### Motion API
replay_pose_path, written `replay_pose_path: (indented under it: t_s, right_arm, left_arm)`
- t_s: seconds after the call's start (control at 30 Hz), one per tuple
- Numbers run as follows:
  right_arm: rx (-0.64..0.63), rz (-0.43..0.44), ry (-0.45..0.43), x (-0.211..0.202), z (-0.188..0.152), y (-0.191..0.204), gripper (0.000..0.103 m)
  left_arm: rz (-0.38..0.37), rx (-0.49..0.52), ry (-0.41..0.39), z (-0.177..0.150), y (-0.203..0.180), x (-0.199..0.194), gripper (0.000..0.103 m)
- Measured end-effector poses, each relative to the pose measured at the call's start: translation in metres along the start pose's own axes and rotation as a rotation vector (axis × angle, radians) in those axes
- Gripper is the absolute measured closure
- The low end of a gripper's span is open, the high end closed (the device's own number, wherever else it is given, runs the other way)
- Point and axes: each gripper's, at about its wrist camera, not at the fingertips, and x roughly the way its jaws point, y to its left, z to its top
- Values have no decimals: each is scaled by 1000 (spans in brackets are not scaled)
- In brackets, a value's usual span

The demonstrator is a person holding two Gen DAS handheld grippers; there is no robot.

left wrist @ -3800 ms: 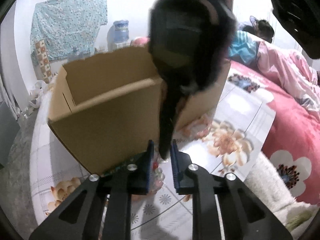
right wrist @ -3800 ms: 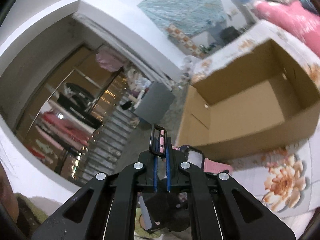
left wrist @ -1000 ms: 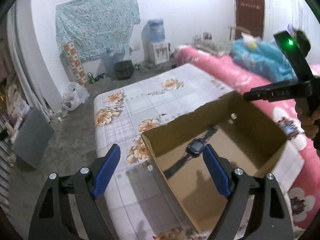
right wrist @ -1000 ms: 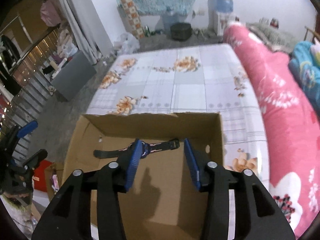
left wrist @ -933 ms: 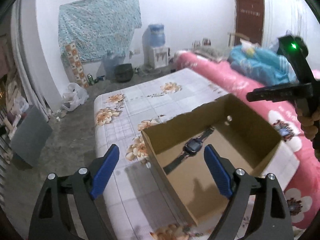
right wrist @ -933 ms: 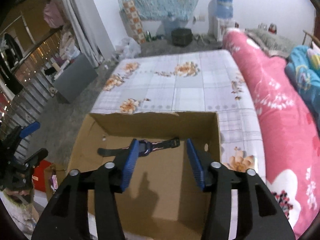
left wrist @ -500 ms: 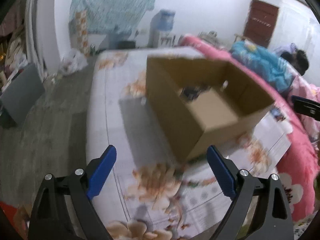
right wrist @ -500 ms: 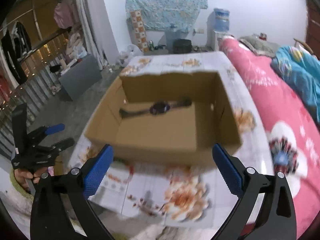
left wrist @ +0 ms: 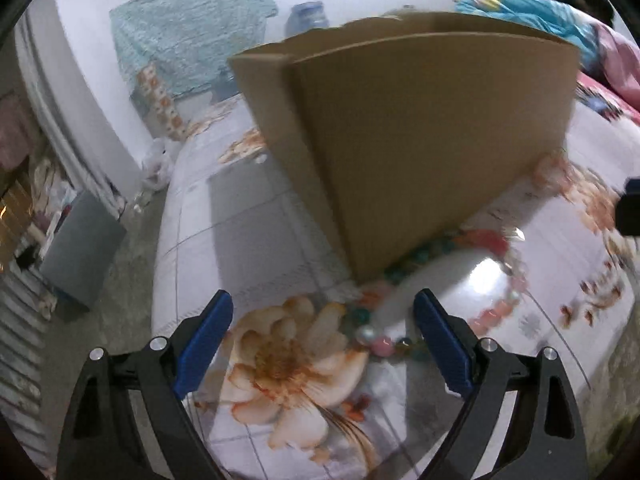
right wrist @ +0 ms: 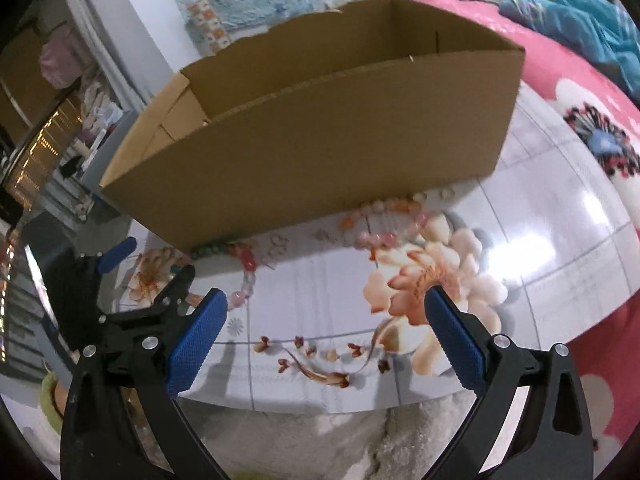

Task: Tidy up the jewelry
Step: 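Withdraw both tools from the box toward the multicolored bead bracelet, then position the open left tool over the multicolored bead bracelet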

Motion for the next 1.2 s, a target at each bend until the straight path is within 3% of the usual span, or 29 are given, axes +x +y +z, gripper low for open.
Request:
replay_pose_path:
  t_s: [0.13, 0.27, 0.4, 0.53, 0.9, 1.2]
  right_arm:
    - [27, -15, -1, 1, -5, -8, 8]
    - [16, -31, -16, 0, -6, -9, 8]
    - [-20, -46, -35, 1, -8, -5, 8]
    - [-68, -65, -42, 3, -12, 4, 8]
    - [-165, -163, -172, -9, -23, 27, 8]
    - [-204, -191, -240, -26, -26, 27, 8]
  left_arm:
    - [-102, 2, 31, -7, -6, -9, 13]
    - [-257, -49, 94, -16, -12, -15, 13]
    - [-293, -1, 74, -21, -29, -24, 13]
    - [-287, -13, 90, -21, -29, -21, 5]
    - [-286, -37, 96, -21, -16, -15, 5]
    - [-285, -32, 130, -17, -17, -11, 4]
